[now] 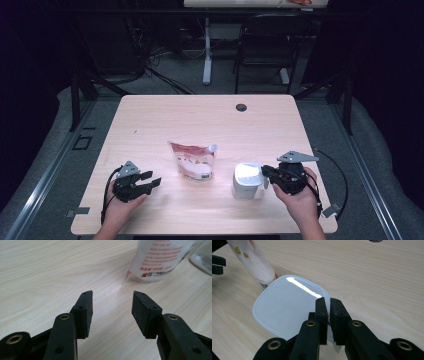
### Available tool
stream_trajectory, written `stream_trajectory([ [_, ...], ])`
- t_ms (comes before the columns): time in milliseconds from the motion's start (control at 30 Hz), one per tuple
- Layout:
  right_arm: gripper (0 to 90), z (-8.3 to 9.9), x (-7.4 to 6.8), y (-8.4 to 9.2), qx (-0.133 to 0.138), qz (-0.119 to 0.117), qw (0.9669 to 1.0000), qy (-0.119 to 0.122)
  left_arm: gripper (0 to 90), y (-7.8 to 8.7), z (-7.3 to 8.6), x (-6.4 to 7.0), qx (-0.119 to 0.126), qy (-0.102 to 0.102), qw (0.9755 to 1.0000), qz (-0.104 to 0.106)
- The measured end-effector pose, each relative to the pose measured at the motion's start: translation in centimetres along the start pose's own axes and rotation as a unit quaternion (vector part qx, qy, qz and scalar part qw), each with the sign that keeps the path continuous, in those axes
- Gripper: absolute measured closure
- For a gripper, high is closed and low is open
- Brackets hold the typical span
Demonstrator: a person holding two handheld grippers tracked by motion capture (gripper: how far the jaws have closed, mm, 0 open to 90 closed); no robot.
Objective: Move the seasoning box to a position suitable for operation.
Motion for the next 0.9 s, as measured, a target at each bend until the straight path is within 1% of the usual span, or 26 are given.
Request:
stream_trajectory([
  [300,86.5,0.06,0.04,-0.05,0.007,-0.011,0.9999,-0.010,51.8,0.01,0.01,0.00,0.000,0.000,1.0000,0.000],
  [500,87.2,0.11,0.04,-0.03,0.007,-0.010,0.9999,-0.009,51.8,0.00,0.01,0.01,0.000,0.000,1.0000,0.000],
  [633,89.5,0.16,0.05,-0.03,0.006,-0.011,0.9999,-0.010,51.8,0.01,0.00,-0.01,0.000,0.000,1.0000,0.000],
  [733,89.5,0.22,0.08,-0.05,0.008,-0.009,0.9998,-0.014,51.8,0.00,0.00,-0.01,0.000,0.000,1.0000,0.000],
  [900,90.0,0.26,0.13,-0.06,0.009,-0.010,0.9998,-0.015,51.8,0.00,0.00,0.00,0.000,0.000,1.0000,0.000],
])
Point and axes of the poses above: each handheld gripper's, and its own axes: y roughly backward along the jaws, z roughly out of its underside, x roughly to its right, the point moved 7 cm from there along -y, roughly forward along the jaws, and after that the axes turned 12 degrees about -x, right-handed, at the moved point
